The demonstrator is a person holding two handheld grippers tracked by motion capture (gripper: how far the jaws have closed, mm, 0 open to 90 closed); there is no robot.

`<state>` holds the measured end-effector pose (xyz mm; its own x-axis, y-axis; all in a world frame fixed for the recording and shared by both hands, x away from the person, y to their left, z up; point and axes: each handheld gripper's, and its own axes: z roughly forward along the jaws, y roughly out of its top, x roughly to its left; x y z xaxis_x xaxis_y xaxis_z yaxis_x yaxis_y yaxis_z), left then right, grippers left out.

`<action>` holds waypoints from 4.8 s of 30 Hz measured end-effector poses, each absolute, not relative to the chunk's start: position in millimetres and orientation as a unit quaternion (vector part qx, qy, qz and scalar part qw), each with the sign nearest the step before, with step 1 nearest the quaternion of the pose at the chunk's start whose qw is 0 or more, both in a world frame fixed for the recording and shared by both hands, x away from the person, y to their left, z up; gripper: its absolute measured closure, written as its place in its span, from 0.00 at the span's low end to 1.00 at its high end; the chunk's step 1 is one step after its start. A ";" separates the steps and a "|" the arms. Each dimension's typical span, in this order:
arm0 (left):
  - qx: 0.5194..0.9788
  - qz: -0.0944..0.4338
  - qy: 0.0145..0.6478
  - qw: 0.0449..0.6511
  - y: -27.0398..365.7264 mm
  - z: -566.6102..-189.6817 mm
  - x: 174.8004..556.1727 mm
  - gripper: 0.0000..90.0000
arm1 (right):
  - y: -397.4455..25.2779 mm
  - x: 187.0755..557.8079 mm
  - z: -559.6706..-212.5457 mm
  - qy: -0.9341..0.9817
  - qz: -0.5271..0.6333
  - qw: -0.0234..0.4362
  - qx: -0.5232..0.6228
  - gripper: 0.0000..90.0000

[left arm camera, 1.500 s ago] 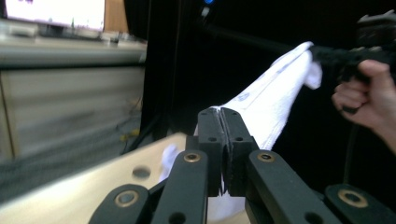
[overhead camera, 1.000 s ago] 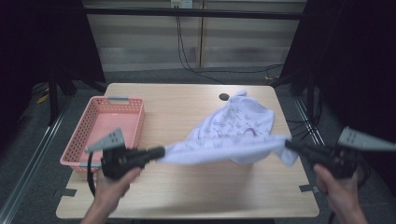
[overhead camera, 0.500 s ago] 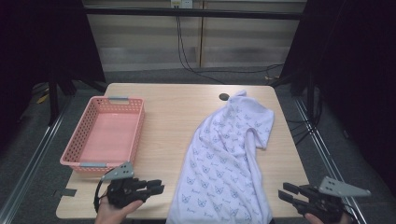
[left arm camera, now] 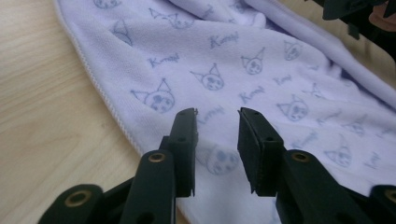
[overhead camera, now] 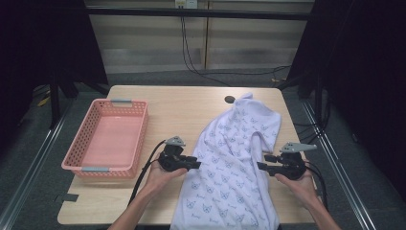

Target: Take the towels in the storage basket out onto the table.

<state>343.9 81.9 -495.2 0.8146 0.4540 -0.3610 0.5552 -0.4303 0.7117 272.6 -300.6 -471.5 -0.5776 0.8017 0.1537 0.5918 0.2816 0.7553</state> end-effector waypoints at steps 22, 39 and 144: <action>0.872 -0.030 0.314 0.373 164.9 -495.9 281.4 0.99 | -290.7 264.8 -467.7 0.790 0.422 0.117 0.429 0.95; 0.857 -0.052 0.291 0.421 143.2 -483.5 284.0 0.78 | -327.3 179.6 -468.9 0.788 0.412 0.104 0.446 0.75; 0.862 0.011 0.325 0.388 128.9 -497.2 318.7 0.65 | -288.7 293.9 -493.7 0.797 0.348 0.141 0.473 0.64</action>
<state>318.7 128.9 -497.2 0.7890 0.5683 -0.2336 0.5517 -0.4879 0.6764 293.9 -288.7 -493.7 -0.5132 0.8518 0.1053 0.6558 0.3100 0.6884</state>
